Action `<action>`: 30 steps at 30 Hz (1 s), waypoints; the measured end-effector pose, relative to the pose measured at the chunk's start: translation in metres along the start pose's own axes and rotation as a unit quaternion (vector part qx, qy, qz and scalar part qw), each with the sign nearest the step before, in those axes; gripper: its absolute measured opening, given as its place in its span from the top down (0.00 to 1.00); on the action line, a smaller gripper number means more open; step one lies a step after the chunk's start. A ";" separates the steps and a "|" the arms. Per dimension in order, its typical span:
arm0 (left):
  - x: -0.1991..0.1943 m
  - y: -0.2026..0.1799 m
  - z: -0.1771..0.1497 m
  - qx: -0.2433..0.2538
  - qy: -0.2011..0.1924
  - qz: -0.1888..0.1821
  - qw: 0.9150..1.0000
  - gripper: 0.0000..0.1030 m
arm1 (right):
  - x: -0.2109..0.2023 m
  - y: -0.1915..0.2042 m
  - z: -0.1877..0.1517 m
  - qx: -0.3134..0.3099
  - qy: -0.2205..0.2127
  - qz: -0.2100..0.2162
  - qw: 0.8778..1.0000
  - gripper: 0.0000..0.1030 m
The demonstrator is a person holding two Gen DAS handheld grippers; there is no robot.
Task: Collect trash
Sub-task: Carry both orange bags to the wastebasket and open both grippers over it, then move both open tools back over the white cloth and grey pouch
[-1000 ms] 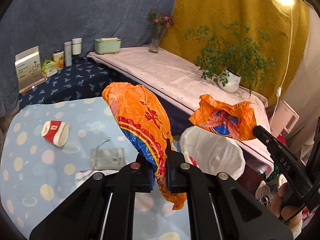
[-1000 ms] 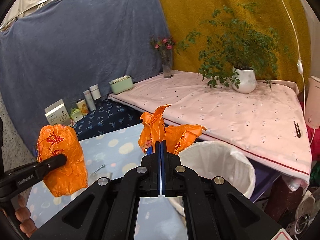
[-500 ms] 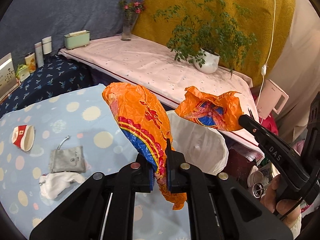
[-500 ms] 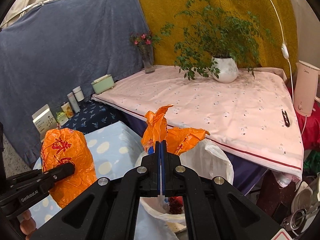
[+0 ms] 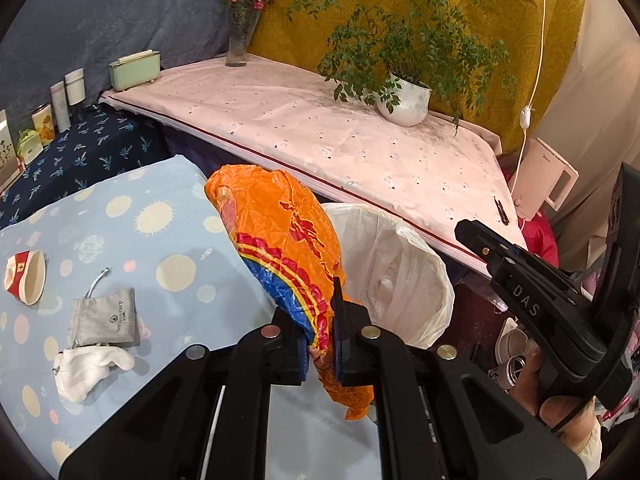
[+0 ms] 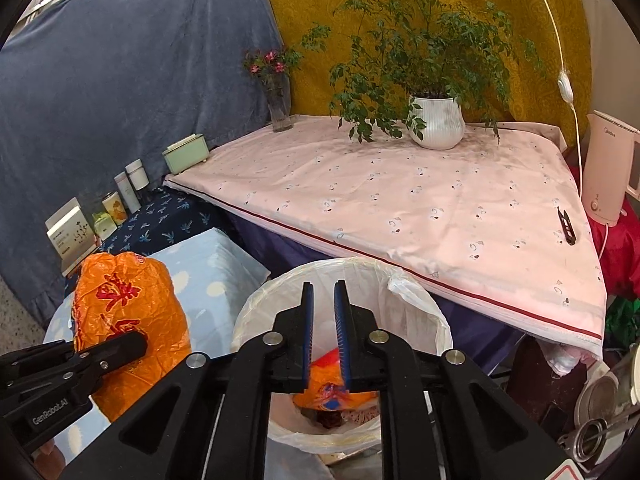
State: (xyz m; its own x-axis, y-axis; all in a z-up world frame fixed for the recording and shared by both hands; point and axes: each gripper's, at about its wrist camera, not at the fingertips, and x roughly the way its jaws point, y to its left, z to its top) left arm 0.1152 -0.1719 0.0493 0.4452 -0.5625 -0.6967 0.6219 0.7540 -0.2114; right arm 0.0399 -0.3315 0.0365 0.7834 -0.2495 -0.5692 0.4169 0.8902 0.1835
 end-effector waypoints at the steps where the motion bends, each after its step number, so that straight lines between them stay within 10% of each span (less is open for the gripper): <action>1: 0.003 -0.002 0.000 0.001 0.003 -0.001 1.000 0.92 | 0.000 -0.002 -0.002 0.002 0.000 0.000 1.000 0.80; 5: 0.015 -0.009 0.001 0.007 0.016 -0.007 1.000 0.92 | -0.002 -0.009 -0.004 0.008 -0.003 -0.005 1.000 0.64; 16: 0.043 -0.045 0.005 0.046 0.023 -0.027 0.998 0.90 | -0.003 -0.032 -0.008 0.021 0.002 -0.017 1.000 0.61; 22: 0.051 -0.053 0.007 0.048 0.012 -0.009 0.999 0.46 | -0.002 -0.043 -0.011 0.029 0.004 -0.027 0.999 0.57; 30: 0.053 -0.046 0.006 0.043 0.014 -0.004 0.999 0.43 | -0.002 -0.044 -0.011 0.032 0.003 -0.025 0.999 0.54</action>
State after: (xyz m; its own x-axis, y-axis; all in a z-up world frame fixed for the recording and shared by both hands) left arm 0.1134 -0.2383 0.0264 0.4216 -0.5583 -0.7145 0.6792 0.7165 -0.1591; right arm 0.0147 -0.3662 0.0207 0.7586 -0.2901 -0.5834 0.4835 0.8509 0.2056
